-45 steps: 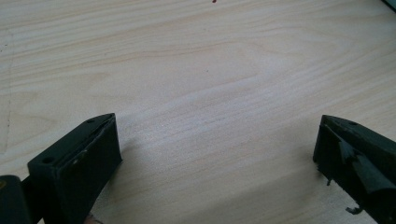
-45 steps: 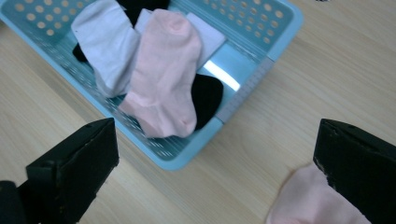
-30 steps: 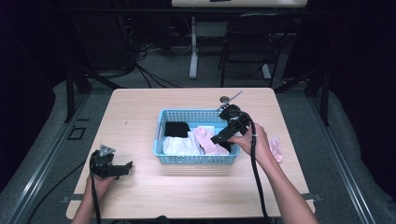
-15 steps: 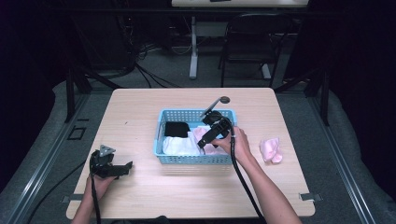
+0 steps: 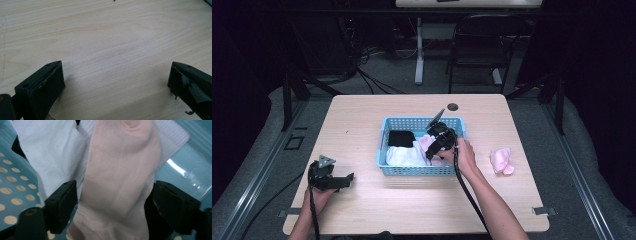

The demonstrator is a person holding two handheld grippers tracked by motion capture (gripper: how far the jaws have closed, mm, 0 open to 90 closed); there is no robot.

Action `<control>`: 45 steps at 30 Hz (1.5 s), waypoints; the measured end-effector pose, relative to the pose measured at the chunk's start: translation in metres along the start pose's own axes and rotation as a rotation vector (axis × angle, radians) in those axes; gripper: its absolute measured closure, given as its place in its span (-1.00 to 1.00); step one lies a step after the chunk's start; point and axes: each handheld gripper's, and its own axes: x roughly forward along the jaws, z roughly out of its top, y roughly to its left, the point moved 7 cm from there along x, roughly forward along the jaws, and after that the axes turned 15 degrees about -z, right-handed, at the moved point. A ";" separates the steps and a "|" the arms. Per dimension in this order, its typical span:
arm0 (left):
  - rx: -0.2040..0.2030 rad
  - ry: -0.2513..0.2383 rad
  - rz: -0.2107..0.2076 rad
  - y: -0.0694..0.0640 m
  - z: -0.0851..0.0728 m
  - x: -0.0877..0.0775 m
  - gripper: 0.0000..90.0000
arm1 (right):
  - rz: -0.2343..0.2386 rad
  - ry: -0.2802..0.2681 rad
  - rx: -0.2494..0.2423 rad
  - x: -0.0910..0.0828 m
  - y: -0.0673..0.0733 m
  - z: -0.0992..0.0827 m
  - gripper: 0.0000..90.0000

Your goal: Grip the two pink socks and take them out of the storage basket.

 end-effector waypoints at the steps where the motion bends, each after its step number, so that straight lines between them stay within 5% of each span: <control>1: 0.000 0.000 0.000 0.000 0.000 0.000 -0.99 | 0.003 0.003 0.005 0.001 0.000 0.000 -0.40; 4: 0.000 0.000 0.000 0.000 0.000 0.000 -0.99 | 0.001 0.016 -0.005 0.001 0.001 -0.001 -0.23; 11: 0.000 0.000 0.000 0.000 0.000 0.000 -0.98 | -0.001 0.030 0.005 0.009 0.005 0.000 -0.30; 23: 0.000 0.000 0.000 0.000 0.000 0.000 -0.99 | 0.020 0.023 0.037 0.006 -0.003 -0.001 0.50; 26: 0.000 0.000 0.000 0.000 0.000 0.000 -0.99 | 0.033 -0.012 0.081 0.005 -0.004 -0.001 0.54; 33: 0.000 0.001 -0.001 0.000 0.000 0.000 -0.98 | 0.045 0.002 0.081 -0.001 -0.010 -0.005 0.47; 42: 0.000 0.005 -0.002 0.000 0.000 0.000 -0.99 | 0.043 -0.005 0.068 -0.007 -0.011 -0.008 0.72; 44: 0.000 0.005 -0.002 0.000 0.000 0.000 -0.98 | 0.047 -0.005 0.051 -0.011 -0.012 -0.010 0.90; 45: 0.000 0.005 -0.002 0.000 0.000 0.000 -0.98 | 0.049 -0.021 0.078 -0.010 -0.010 -0.010 0.91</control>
